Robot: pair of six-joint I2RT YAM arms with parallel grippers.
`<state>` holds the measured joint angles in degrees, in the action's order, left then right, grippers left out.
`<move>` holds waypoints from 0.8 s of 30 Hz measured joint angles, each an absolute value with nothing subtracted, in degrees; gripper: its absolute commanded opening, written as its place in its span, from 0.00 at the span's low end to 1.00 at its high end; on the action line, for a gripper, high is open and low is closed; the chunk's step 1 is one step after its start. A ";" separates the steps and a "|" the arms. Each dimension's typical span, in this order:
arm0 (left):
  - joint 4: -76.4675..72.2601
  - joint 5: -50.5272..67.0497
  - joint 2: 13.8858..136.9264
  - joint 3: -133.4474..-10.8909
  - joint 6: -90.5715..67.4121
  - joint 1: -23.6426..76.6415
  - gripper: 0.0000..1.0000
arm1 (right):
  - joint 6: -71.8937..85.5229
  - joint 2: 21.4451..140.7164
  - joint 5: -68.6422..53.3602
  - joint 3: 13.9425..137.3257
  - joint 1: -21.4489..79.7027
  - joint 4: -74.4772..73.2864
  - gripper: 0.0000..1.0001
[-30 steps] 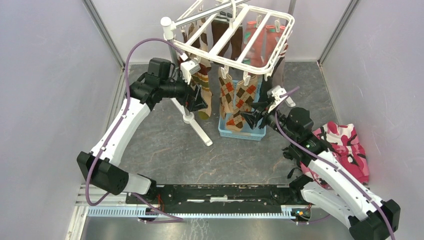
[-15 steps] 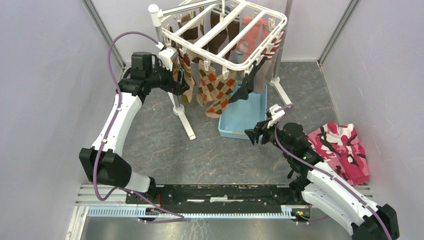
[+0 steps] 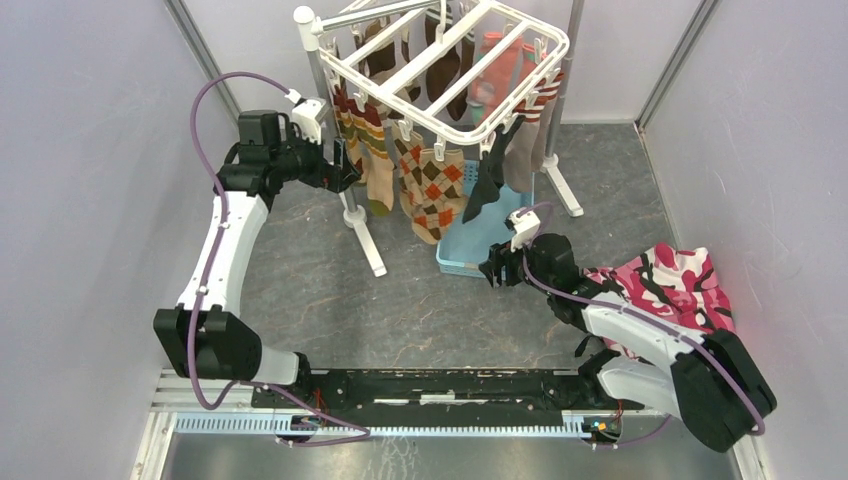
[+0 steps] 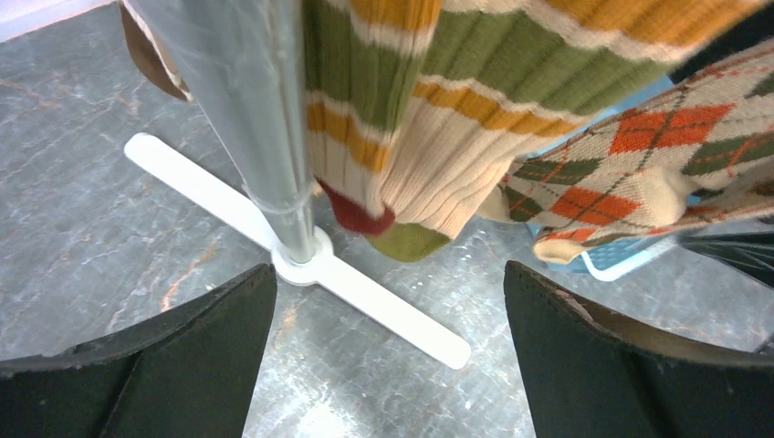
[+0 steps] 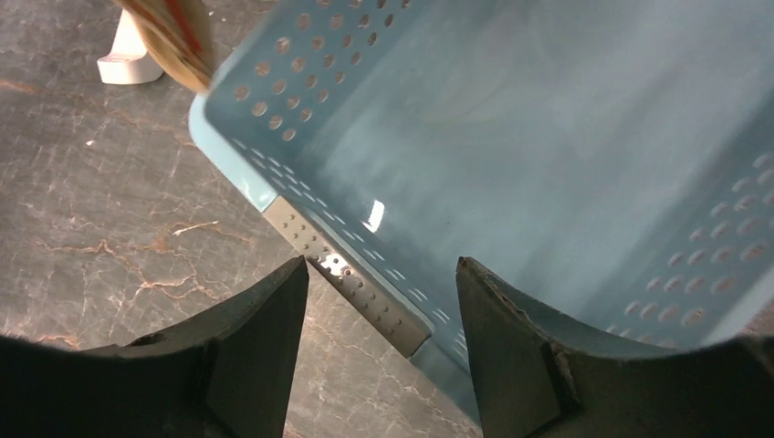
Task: Remove the socks clipped to the hanger
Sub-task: Move the bin to the center of the board.
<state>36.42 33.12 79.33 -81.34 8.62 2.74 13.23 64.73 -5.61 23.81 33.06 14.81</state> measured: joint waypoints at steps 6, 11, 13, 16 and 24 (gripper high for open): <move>43.07 43.29 72.86 -80.86 9.28 2.76 1.00 | 14.41 64.25 -6.96 22.79 38.22 16.40 0.63; 46.68 50.28 68.40 -79.35 10.41 2.76 1.00 | 16.56 58.11 -7.66 18.44 43.59 16.38 0.61; 47.46 52.69 67.66 -78.74 10.74 2.76 1.00 | 17.52 55.90 -7.33 17.23 45.84 15.79 0.61; 47.97 54.61 67.42 -77.97 10.76 2.81 1.00 | 18.68 54.17 -6.87 16.88 49.06 14.48 0.59; 48.38 56.93 66.54 -77.06 10.76 2.87 1.00 | 21.47 52.82 -3.73 16.88 60.23 10.59 0.59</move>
